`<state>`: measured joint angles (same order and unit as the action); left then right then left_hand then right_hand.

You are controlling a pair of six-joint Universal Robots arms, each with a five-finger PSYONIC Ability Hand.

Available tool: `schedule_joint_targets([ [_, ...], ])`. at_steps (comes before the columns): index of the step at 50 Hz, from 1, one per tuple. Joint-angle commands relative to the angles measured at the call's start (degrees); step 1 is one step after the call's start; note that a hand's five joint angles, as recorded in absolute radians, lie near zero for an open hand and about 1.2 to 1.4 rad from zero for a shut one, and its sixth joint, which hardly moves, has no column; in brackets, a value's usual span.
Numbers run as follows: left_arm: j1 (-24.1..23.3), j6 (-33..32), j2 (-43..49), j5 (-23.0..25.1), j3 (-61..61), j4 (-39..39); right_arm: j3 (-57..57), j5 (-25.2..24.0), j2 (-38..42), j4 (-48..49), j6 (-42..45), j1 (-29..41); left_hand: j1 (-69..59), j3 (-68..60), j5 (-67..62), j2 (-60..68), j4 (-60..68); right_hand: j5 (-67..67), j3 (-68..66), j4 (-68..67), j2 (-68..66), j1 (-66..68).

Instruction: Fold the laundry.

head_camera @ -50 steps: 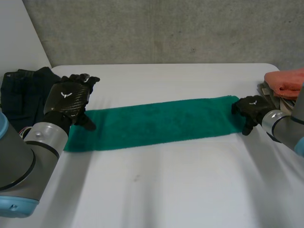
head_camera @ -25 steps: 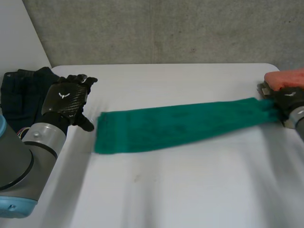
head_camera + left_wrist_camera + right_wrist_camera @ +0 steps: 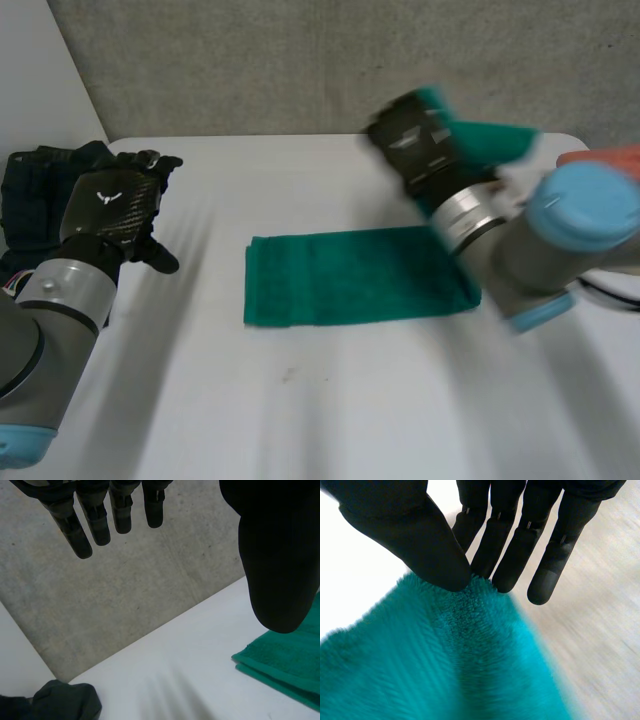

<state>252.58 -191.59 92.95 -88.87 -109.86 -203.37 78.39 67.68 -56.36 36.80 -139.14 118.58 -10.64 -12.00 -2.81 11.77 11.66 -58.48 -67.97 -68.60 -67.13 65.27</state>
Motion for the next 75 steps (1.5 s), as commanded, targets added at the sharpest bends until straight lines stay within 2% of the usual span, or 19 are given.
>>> schedule_joint_targets([
  [1,0.81,0.34,-0.67,0.18,-2.02,-0.19,-0.95,-4.76,9.76,-4.97,5.18,11.75,0.64,2.00,2.81,-1.77,-1.66,-11.52,-12.03,-11.40,-12.87,14.73],
  [3,0.81,0.34,-0.49,0.18,-2.20,-0.36,-2.18,-3.36,11.70,-7.69,7.99,12.46,0.64,2.00,2.81,-1.77,-1.66,-11.52,-12.03,-11.40,-12.87,14.73],
  [7,1.16,0.34,-0.58,0.18,-2.46,-0.98,-5.87,1.74,12.77,-14.28,11.96,12.64,0.64,2.00,2.81,-1.77,-1.66,38.17,37.66,38.29,36.82,-34.95],
  [11,1.43,0.34,-0.76,0.71,-2.11,-1.24,-6.41,4.82,10.66,-16.23,3.46,10.80,0.64,2.00,2.81,-1.77,-1.66,58.48,57.97,58.60,57.13,-55.27],
  [18,-0.42,0.34,-0.67,0.71,-0.88,-1.24,-2.19,4.91,3.18,-20.70,-20.63,4.56,0.64,2.00,2.81,-1.77,-1.66,58.48,57.97,58.60,57.13,-55.27],
  [22,-2.17,0.26,-0.49,0.45,-0.79,-1.24,0.97,5.61,3.36,-24.75,-21.44,0.96,0.64,2.00,2.81,-1.77,-1.66,58.48,57.97,58.60,57.13,-55.27],
  [27,-4.37,0.08,0.38,-0.17,-0.79,-1.77,4.31,9.82,6.07,-26.34,-14.51,-5.54,0.64,2.00,2.81,-1.77,-1.66,57.22,56.71,57.34,55.88,-54.01],
  [31,-5.25,-0.01,0.91,-0.69,-0.61,-2.73,3.79,13.52,7.49,-25.63,-11.60,-8.45,0.64,2.00,2.81,-1.77,-1.66,12.34,11.83,12.46,10.99,-9.13],
  [34,-5.43,-0.10,0.74,-0.96,-0.53,-3.09,2.83,13.79,6.79,-26.07,-11.77,-8.72,0.64,2.00,2.81,-1.77,-1.66,-11.44,-11.95,-11.32,-12.79,14.66],
  [37,-5.25,-0.10,0.56,-0.96,-0.44,-3.18,2.56,14.49,4.69,-25.64,-12.73,-8.63,0.64,2.00,2.81,-1.77,-1.66,-11.52,-12.03,-11.40,-12.87,14.73],
  [42,-4.73,-0.01,-0.67,-1.04,-0.26,-3.09,3.87,15.99,-2.51,-16.08,-13.71,-4.69,0.64,2.00,2.81,-1.77,-1.66,-11.52,-12.03,-11.40,-12.87,14.73],
  [47,-4.64,0.08,-1.63,-1.05,-0.53,-3.09,3.61,13.88,-3.41,-7.71,-10.81,2.43,0.64,2.00,2.81,-1.77,-1.66,-11.52,-12.03,-11.40,-12.87,14.73],
  [56,-4.64,0.08,-2.16,-1.48,-1.67,-2.74,-0.06,0.78,7.29,-13.83,-3.43,12.99,0.64,2.00,2.81,-1.77,-1.66,-11.52,-12.03,-11.40,-12.87,14.73],
  [58,-4.64,0.08,-1.99,-1.49,-1.76,-2.74,-2.26,2.44,9.06,-16.39,-2.63,12.99,0.64,2.00,2.81,-1.77,-1.66,15.07,14.56,15.19,13.72,-11.85],
  [59,-4.55,0.08,-1.99,-1.49,-1.76,-2.74,-4.36,5.41,9.85,-19.71,-2.45,12.91,0.64,2.00,2.81,-1.77,-1.66,56.38,55.87,56.50,55.03,-53.16],
  [61,-4.37,0.17,-1.73,-1.49,-1.58,-2.82,-6.22,9.29,9.78,-22.72,-3.15,12.64,0.64,2.00,2.81,-1.77,-1.66,58.48,57.97,58.60,57.13,-55.27],
  [64,-3.94,0.26,-1.20,-1.22,-0.88,-3.00,-8.43,14.05,9.25,-25.63,-8.41,11.24,0.64,2.00,2.81,-1.77,-1.66,58.48,57.97,58.60,57.13,-55.27],
  [70,-4.90,0.43,0.55,-0.96,4.55,-1.95,-7.55,11.51,1.62,-26.16,-27.28,7.91,0.64,2.00,2.81,-1.77,-1.66,58.48,57.97,58.60,57.13,-55.27],
  [75,-8.06,1.48,3.81,-0.52,11.50,3.66,-8.51,9.92,1.07,-27.83,-35.93,5.00,0.64,2.00,2.81,-1.77,-1.66,58.48,57.97,58.60,57.13,-55.27],
])
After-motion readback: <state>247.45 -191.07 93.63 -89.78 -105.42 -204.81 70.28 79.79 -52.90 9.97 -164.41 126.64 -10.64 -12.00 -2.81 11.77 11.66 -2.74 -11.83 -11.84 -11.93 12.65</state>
